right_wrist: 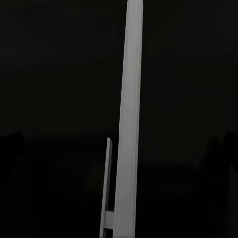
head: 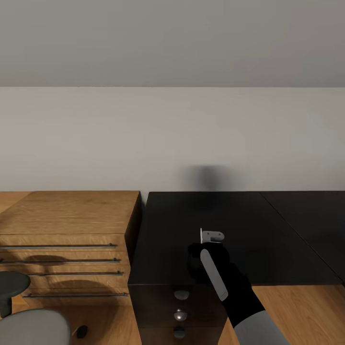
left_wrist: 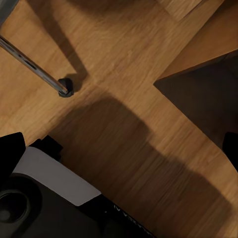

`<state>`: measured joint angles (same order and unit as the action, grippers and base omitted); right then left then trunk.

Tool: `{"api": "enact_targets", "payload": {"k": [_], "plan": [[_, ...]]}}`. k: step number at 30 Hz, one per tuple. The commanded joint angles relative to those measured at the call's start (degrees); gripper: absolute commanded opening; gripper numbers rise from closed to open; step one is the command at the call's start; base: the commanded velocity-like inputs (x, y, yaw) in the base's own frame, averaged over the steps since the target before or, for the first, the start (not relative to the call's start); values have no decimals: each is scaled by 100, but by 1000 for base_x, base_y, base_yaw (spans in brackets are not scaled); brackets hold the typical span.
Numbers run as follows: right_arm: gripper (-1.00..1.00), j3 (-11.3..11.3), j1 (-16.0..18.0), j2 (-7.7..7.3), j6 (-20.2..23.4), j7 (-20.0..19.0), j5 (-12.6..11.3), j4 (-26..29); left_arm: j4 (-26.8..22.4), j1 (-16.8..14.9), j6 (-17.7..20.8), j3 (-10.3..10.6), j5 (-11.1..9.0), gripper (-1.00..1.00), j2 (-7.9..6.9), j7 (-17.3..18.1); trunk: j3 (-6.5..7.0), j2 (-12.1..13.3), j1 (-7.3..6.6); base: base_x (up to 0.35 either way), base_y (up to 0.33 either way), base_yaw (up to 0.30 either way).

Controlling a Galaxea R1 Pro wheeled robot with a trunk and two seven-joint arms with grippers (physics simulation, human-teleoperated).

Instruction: In the bedroom, organize the workspace by keeping the computer under the desk, ensuring the monitor is on the desk, placing the keyboard on the desk next to the monitor, placing the mouse on the desk next to the keyboard, moving the folder from the swivel chair onto the desk next to the mouse, stacking the notebook on top of the folder with the pen on top of the notebook, and positioning the swivel chair next to the desk.

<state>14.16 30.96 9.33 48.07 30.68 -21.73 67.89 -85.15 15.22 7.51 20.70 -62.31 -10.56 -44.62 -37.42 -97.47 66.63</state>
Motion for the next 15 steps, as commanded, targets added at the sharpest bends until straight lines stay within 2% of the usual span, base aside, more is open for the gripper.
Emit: {"api": "enact_targets", "payload": {"k": [1,13,14,15], "plan": [[100,8,4,-1,10,60,-60,5,-11,-1,22,4,-12,100,-4,-29,-5,-3,0,0,0,0],[100,6,2,-2,15,60,-60,4,-11,-1,22,4,-10,100,-4,-29,-5,-3,0,0,0,0],[-100,5,3,-2,17,61,-60,4,-11,-1,22,4,-9,100,-3,-29,-5,-3,0,0,0,0],[-100,4,4,-2,18,61,-62,4,-11,-1,22,4,-9,100,-2,-29,-5,-3,0,0,0,0]]}}
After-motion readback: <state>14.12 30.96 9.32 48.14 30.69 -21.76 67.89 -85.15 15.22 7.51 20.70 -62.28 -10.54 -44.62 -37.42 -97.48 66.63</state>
